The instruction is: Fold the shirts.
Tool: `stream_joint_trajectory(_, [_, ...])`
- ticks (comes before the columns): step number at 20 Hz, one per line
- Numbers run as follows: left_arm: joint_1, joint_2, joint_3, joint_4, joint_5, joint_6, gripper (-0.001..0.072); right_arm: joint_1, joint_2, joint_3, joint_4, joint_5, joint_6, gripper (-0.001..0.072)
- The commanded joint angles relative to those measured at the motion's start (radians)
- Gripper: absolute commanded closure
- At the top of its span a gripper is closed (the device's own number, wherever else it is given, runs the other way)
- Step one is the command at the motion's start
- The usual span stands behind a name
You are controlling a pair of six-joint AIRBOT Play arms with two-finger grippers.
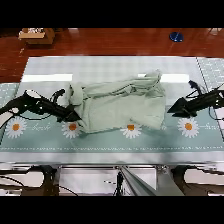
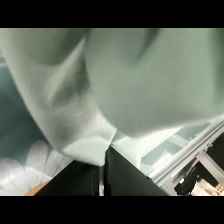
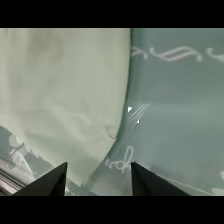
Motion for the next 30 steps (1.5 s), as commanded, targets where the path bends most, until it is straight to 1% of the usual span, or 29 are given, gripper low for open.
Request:
stream_joint_trajectory(1, [0.002,0.000,0.001,-0.017,-0.020,0.013,0.0683,0.023,0.020,-0.078,0.012,-0.045,-0.021,0.0226])
stream_joint_trajectory(5, [0.002,0.000,0.001,-0.035,-0.019,0.032,0.0683,0.039,0.028,-0.137,0.045,-0.093,-0.008,0.0226])
stream_joint_trajectory(6, [0.002,0.000,0.001,-0.045,-0.019,0.032,0.0683,0.057,0.028,-0.161,0.063,-0.127,-0.008,0.0227])
stream_joint_trajectory(8, [0.002,0.000,0.001,-0.081,-0.020,0.058,0.0683,0.113,0.028,-0.203,0.114,-0.219,-0.008,0.0260])
stream_joint_trajectory(9, [0.002,0.000,0.001,-0.101,-0.019,0.062,0.0683,0.151,0.028,-0.214,0.130,-0.279,-0.007,0.0339])
stream_joint_trajectory(10, [0.002,0.000,0.002,-0.124,-0.019,0.085,0.0683,0.191,0.028,-0.214,0.130,-0.335,0.003,0.0436])
stream_joint_trajectory(12, [0.002,0.006,0.002,-0.151,-0.019,0.106,0.0684,0.246,0.028,-0.214,0.146,-0.412,0.017,0.0576])
stream_joint_trajectory(13, [0.002,0.011,0.008,-0.150,-0.021,0.106,0.0684,0.260,0.028,-0.213,0.157,-0.425,0.016,0.0687])
stream_joint_trajectory(15, [0.002,0.032,0.040,-0.150,-0.041,0.108,0.0685,0.258,0.046,-0.188,0.154,-0.385,0.001,0.0685])
stream_joint_trajectory(17, [0.009,0.084,0.101,-0.151,-0.058,0.109,0.0685,0.236,0.125,-0.129,0.145,-0.329,-0.034,0.0685])
stream_joint_trajectory(20, [0.027,0.226,0.261,-0.151,-0.082,0.108,0.0685,0.188,0.322,0.026,0.146,-0.286,-0.037,0.0686])
stream_joint_trajectory(23, [0.038,0.405,0.483,-0.155,-0.087,0.100,0.0686,0.167,0.525,0.220,0.149,-0.301,-0.037,0.0685])
stream_joint_trajectory(24, [0.040,0.466,0.576,-0.154,-0.083,0.077,0.0685,0.168,0.587,0.292,0.149,-0.312,-0.037,0.0685])
stream_joint_trajectory(26, [0.042,0.574,0.756,-0.153,-0.035,0.049,0.0686,0.169,0.688,0.425,0.148,-0.358,-0.019,0.0685])
stream_joint_trajectory(28, [0.042,0.669,0.918,-0.130,0.066,0.049,0.0686,0.169,0.763,0.549,0.148,-0.433,0.003,0.0686])
stream_joint_trajectory(30, [0.042,0.750,1.047,-0.066,0.164,0.049,0.0686,0.169,0.816,0.655,0.133,-0.497,0.044,0.0686])
